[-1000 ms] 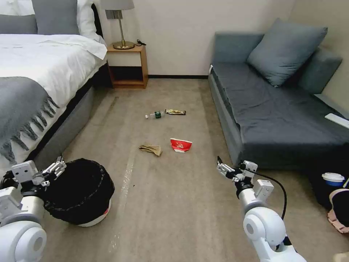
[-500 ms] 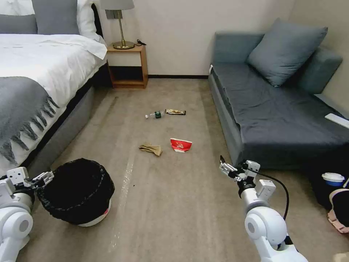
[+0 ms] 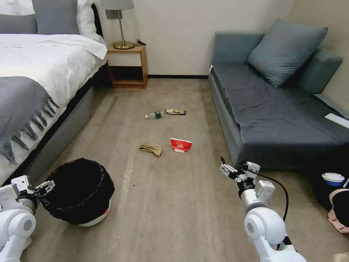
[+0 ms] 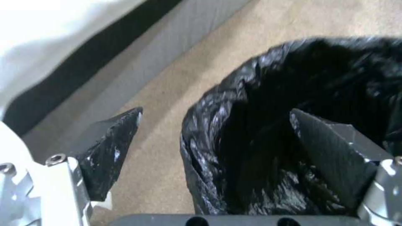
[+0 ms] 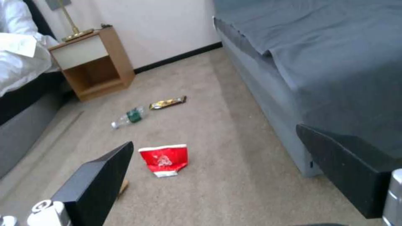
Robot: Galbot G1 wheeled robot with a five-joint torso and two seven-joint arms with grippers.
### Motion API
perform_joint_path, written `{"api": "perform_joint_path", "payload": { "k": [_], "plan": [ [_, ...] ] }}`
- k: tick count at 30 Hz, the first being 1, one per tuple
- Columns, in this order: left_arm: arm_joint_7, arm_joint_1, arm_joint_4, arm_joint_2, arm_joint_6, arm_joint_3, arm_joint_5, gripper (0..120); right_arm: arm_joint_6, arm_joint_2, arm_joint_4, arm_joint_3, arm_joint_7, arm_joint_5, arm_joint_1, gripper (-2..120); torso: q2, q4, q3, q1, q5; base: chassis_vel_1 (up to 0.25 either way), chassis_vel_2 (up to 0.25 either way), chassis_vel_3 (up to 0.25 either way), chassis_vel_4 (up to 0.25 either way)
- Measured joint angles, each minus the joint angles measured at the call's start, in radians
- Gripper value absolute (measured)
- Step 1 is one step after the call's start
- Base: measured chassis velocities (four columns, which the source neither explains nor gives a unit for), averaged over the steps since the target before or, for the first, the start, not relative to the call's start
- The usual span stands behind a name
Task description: Pick up the trash bin, then pick up the garbage on the floor and place it into the trash bin.
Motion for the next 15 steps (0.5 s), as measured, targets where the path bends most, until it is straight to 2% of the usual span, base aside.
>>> {"api": "perform_joint_path", "payload": {
  "k": [3,6,8,15],
  "plan": [
    [0.007,-0.024,0.046,-0.006,-0.006,0.017,0.006,91,0.000,0.003,0.000,0.000,0.000,-0.004,0.000,100,0.000,0.0001,0.000,0.000,-0.0001,0.000,0.000,0.000,0.000],
    [0.012,-0.032,0.064,-0.011,-0.008,0.024,0.012,90,0.000,0.004,0.000,0.000,0.000,-0.007,-0.002,100,0.000,-0.0001,0.000,0.000,-0.0001,0.000,0.000,0.000,0.000],
    [0.028,-0.052,0.112,-0.030,-0.015,0.046,0.036,90,0.000,0.003,0.002,0.004,0.000,-0.017,-0.005,100,0.000,-0.0001,0.000,0.000,-0.0001,0.000,0.000,0.000,0.000],
    [0.036,-0.067,0.165,-0.046,-0.017,0.056,0.041,86,-0.002,-0.004,0.001,0.002,0.000,-0.015,0.002,100,0.000,0.0001,0.000,0.000,0.0000,0.000,0.000,0.000,0.000]
  ]
}}
